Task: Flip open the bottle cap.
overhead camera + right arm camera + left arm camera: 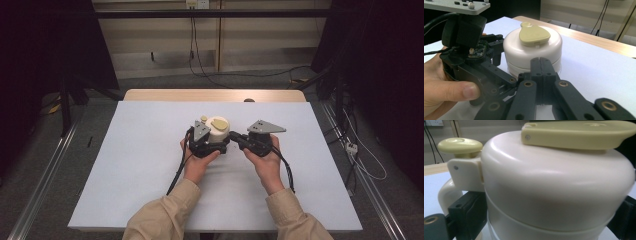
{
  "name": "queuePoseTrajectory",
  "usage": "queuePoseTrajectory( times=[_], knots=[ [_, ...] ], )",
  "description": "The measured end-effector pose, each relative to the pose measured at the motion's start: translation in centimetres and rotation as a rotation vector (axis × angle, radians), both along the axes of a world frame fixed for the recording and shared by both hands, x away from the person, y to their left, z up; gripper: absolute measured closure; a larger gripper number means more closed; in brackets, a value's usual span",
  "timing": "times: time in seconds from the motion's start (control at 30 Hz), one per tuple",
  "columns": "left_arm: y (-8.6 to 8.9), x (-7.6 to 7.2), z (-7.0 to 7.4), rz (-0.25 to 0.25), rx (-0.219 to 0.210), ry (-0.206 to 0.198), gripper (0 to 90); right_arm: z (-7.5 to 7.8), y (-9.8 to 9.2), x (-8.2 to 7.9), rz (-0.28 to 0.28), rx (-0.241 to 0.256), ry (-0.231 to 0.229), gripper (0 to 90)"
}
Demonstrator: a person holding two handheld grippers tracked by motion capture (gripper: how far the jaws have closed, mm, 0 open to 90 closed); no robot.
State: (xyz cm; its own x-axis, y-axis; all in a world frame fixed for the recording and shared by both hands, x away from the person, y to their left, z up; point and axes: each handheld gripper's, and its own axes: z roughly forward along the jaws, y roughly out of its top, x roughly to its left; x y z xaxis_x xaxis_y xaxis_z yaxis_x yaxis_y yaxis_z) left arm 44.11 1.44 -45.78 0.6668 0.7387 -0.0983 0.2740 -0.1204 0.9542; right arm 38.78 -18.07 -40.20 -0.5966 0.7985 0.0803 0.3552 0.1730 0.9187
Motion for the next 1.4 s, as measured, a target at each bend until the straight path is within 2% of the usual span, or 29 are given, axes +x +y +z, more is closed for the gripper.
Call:
queuePoseTrajectory(
  times=[0.23, 0.43, 0.93, 1.4],
  knots=[
    [0.0, 0.0, 0.0, 0.004, 0.001, 0.000, 5.3, 0.4, 0.1, 0.3, 0.002, -0.010, -0.001, 90.0],
    [0.0, 0.0, 0.0, 0.003, 0.006, -0.004, 5.2, 0.6, 0.3, 0.5, 0.017, -0.014, 0.018, 90.0],
    [0.0, -0.1, 0.0, 0.007, 0.000, 0.001, 5.2, 0.5, 0.3, 0.8, 0.015, -0.028, 0.035, 90.0],
    [-0.1, -0.1, -0.1, 0.009, -0.001, 0.001, 5.2, 1.0, 0.6, 1.1, 0.024, -0.036, 0.024, 90.0]
  ],
)
